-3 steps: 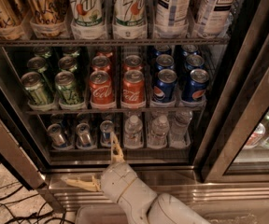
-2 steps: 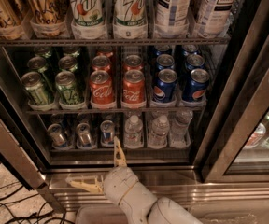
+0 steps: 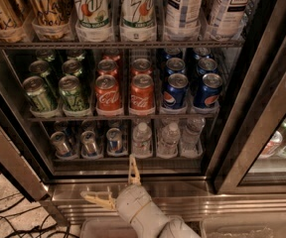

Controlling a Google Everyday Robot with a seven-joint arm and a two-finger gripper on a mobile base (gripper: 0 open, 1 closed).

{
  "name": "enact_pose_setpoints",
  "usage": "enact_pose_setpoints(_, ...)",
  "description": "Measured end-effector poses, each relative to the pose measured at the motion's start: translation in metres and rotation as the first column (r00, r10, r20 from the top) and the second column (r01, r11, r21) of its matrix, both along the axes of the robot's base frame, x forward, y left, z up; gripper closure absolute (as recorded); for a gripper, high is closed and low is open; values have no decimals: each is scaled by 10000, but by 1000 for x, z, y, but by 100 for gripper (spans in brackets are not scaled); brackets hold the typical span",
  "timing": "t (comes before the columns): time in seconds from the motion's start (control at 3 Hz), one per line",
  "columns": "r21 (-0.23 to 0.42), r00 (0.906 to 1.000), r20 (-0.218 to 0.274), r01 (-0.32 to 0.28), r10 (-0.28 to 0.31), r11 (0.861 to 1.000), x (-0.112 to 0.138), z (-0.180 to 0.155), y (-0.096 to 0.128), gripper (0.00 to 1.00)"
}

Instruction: Pick redbull can from bottom shelf of fridge

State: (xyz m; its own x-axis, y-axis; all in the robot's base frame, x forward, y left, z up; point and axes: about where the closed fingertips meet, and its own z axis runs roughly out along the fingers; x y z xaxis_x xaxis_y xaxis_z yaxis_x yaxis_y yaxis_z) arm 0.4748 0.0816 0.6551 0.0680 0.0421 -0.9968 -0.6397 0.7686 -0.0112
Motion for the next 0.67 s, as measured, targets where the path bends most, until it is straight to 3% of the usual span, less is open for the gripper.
enact_pose_setpoints(0.67,-275,9985,-441,326,-337,9991,18,-30,-30,0)
